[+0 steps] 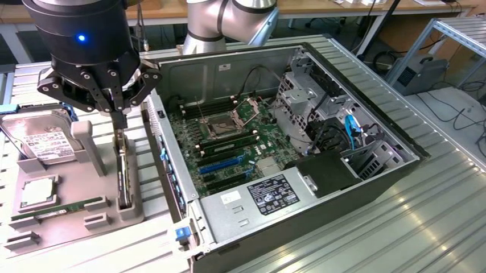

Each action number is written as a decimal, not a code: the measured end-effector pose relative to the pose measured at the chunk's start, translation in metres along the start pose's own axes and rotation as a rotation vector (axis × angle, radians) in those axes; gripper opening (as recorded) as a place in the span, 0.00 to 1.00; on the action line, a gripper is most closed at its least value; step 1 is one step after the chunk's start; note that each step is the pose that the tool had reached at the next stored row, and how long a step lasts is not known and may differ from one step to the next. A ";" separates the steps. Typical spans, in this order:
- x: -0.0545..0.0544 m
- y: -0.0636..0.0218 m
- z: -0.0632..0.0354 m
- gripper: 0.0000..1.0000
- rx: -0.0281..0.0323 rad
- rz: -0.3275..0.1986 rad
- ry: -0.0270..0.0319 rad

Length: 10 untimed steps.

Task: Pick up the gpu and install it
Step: 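Reach for the gpu, then pick up the gpu and move the gpu toward the slot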

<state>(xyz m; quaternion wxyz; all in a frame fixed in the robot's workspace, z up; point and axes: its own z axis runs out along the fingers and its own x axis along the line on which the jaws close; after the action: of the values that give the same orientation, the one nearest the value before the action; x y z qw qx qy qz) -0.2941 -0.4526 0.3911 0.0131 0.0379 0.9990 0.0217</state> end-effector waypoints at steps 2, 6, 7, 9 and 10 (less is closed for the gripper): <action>0.000 0.0000 0.0000 0.11 0.0000 0.000 0.0000; 0.000 0.0000 0.0000 0.11 0.0000 0.000 -0.0001; 0.000 0.0000 0.0000 0.11 0.0000 0.000 0.0000; 0.000 0.0000 0.0000 0.11 0.0000 0.000 0.0000; 0.000 0.0000 0.0000 0.17 0.0000 0.000 0.0000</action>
<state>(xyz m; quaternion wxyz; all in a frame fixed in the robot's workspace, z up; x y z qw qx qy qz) -0.2941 -0.4526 0.3911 0.0131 0.0379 0.9990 0.0217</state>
